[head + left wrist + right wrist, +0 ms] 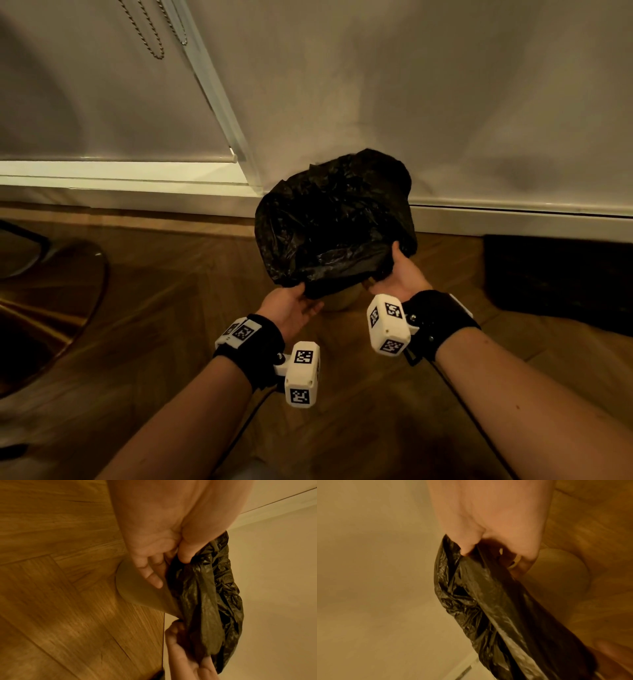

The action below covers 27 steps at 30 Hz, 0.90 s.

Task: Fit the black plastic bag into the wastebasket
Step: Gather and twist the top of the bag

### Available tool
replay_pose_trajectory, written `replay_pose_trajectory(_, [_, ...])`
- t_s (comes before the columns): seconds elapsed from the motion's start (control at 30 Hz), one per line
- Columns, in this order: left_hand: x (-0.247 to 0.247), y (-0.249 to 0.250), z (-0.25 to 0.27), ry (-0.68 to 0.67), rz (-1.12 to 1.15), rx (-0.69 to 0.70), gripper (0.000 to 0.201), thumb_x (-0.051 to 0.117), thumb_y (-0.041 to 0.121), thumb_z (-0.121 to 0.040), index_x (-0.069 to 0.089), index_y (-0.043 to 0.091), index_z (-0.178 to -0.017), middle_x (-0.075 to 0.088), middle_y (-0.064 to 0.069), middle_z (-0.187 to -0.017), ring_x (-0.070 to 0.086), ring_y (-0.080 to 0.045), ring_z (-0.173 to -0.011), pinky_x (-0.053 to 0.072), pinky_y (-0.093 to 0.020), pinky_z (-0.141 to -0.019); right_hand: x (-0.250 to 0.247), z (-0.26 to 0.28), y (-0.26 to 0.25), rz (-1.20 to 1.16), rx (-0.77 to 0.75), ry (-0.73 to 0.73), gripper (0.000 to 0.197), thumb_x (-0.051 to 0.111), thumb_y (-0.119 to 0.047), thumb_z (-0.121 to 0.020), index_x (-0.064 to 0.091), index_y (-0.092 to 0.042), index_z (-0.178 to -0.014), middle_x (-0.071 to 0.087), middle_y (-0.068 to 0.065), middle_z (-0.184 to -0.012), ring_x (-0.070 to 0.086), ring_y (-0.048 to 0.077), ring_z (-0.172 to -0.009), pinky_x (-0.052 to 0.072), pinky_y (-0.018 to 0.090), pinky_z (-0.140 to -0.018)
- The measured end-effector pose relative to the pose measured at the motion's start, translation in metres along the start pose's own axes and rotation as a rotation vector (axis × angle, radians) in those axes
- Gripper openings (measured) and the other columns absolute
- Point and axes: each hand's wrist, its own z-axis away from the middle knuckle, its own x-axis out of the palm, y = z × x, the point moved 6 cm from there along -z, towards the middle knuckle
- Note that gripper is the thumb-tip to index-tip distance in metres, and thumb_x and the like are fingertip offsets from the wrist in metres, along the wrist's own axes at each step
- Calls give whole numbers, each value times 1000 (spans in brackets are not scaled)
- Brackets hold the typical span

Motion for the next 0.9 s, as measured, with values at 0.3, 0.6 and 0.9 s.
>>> replay_pose_trajectory(0.3, [-13, 12, 0, 28, 32, 45, 41, 42, 12, -99, 41, 13, -140, 61, -8, -109, 60, -20, -92, 50, -36, -78, 16, 8, -6, -55, 6, -90, 42, 38, -38, -101, 59, -3, -112, 64, 20, -105, 57, 34, -103, 44, 39, -92])
replay_pose_trajectory(0.6, [4, 29, 15, -15, -96, -5, 75, 73, 38, -77, 33, 33, -140, 55, -11, -135, 67, -38, -102, 58, -45, -72, 3, -7, -1, 69, 27, -112, 40, 40, -26, -101, 50, -11, -137, 53, 17, -138, 50, 32, -126, 43, 41, -105])
replay_pose_trajectory(0.9, [-5, 50, -12, 315, -442, 105, 46, 51, 11, -89, 41, 0, -132, 57, -21, -118, 64, -39, -96, 56, -35, -50, -19, 6, -9, 243, 12, 95, 6, 55, -21, -91, 58, -16, -92, 50, 0, -82, 42, 12, -64, 35, 22, -52])
